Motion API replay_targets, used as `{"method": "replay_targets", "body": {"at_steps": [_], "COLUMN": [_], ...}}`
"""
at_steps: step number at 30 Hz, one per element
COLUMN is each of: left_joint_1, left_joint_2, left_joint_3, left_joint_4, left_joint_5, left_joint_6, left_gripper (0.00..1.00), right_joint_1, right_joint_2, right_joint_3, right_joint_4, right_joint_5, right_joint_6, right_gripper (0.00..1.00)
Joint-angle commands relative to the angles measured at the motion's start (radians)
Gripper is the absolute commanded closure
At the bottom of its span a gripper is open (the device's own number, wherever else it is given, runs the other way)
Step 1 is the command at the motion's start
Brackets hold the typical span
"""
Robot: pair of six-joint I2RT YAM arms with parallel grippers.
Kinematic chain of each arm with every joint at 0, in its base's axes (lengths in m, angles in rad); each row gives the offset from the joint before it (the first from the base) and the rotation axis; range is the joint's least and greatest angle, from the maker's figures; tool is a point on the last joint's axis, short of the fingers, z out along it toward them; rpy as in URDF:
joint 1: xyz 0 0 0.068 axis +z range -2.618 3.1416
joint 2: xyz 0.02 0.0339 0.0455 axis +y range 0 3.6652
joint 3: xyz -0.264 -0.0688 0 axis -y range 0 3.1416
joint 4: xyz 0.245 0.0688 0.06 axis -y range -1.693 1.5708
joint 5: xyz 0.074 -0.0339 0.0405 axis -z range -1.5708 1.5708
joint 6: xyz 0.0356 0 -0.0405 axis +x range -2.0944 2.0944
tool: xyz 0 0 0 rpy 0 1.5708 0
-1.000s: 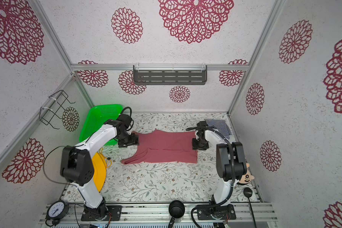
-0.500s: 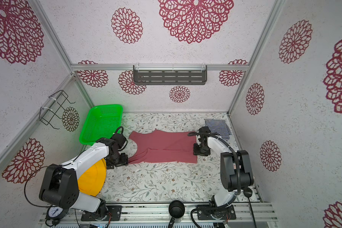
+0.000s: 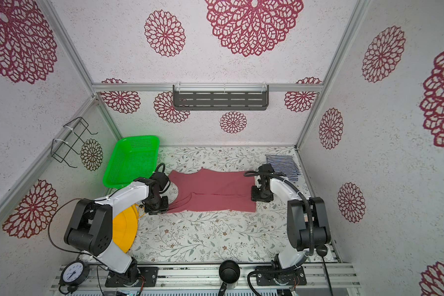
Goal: Fold and stack the tank tops
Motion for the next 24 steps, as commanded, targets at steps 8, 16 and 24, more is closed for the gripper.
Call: {"method": "replay_targets", "body": {"at_steps": [8,16,24], "left_joint_1": [0.007,0.072,0.141], "left_joint_2": [0.021,0.118,0.262], "left_joint_3": [0.067,0.182,0.282], "left_joint_4": [-0.027,-0.068,-0.078], "left_joint_5": [-0.023,0.023,0.087], "left_joint_6": [0.041,0.145,0.217], "left_gripper": [0.97,0.98,1.00], "right_joint_1": [-0.005,-0.006,-0.006], "right_joint_2": [-0.038,-0.026,-0.017], "right_joint_3": [0.004,0.003,0.004], "right_joint_4": [-0.006,0.001,-0.003], "right_joint_5": [0.012,0.009,0.031], "right_joint_6": [0.015,0.006,-0.018], "right_gripper": [0.53,0.53,0.54]}}
